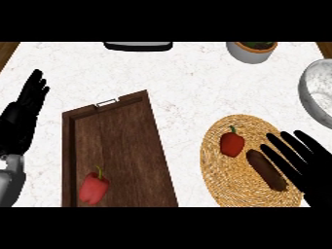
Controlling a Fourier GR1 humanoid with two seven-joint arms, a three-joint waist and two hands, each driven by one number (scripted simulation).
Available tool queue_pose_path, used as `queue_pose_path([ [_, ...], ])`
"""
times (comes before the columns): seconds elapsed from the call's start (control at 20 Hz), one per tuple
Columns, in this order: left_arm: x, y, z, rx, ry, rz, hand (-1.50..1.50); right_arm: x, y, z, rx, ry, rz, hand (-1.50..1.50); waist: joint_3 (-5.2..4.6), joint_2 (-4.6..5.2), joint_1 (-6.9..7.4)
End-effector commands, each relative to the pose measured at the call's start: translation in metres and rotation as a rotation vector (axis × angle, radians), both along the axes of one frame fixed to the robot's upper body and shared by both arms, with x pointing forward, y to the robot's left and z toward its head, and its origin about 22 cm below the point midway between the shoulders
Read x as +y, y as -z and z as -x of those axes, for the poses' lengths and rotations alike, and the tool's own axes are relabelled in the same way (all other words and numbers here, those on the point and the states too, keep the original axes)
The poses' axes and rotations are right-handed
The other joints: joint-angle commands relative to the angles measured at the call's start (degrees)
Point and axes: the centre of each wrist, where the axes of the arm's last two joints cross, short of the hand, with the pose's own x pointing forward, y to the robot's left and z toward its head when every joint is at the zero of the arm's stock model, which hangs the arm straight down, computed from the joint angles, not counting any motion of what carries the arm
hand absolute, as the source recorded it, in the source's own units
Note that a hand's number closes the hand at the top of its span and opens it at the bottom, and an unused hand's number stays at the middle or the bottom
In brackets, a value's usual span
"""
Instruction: Pick the sweet potato from the placemat and place it in the bowl
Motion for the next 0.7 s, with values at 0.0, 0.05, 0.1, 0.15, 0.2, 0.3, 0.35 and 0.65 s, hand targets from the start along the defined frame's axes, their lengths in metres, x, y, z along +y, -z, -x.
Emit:
queue_pose_path([
  [0.0, 0.002, 0.007, 0.002, -0.004, 0.002, -0.012, 0.00, 0.018, 0.005, -0.026, 0.078, 0.051, 0.124, -1.50, 0.05, 0.09, 0.39],
  [0.05, -0.011, 0.016, 0.008, 0.002, 0.011, 0.013, 0.00, 0.024, 0.015, -0.029, 0.114, 0.041, 0.141, -1.50, 0.08, 0.02, 0.34],
  [0.1, 0.002, 0.017, 0.006, 0.009, -0.001, 0.008, 0.00, 0.031, 0.022, -0.028, 0.148, 0.036, 0.137, -1.50, 0.10, -0.07, -0.32],
  [0.15, 0.010, -0.010, 0.001, -0.005, -0.013, -0.001, 0.00, 0.027, 0.033, -0.041, 0.172, 0.054, 0.158, -1.50, 0.15, -0.09, -0.08],
  [0.2, -0.023, 0.008, 0.013, 0.011, 0.009, 0.019, 0.00, 0.034, 0.040, -0.042, 0.185, 0.065, 0.190, -1.50, 0.16, -0.16, 0.00],
  [0.3, -0.005, 0.010, 0.007, 0.005, -0.022, -0.004, 0.00, 0.055, 0.058, -0.033, 0.206, 0.076, 0.257, -1.50, 0.14, -0.19, -0.62],
  [0.35, -0.003, 0.000, 0.009, 0.014, -0.011, 0.004, 0.00, 0.048, 0.040, -0.047, 0.214, 0.115, 0.274, -1.50, 0.14, -0.28, -0.80],
  [0.65, 0.003, 0.010, 0.003, 0.016, -0.017, 0.011, 0.00, 0.073, 0.067, -0.058, 0.254, 0.129, 0.390, -1.50, 0.17, -0.26, -1.43],
])
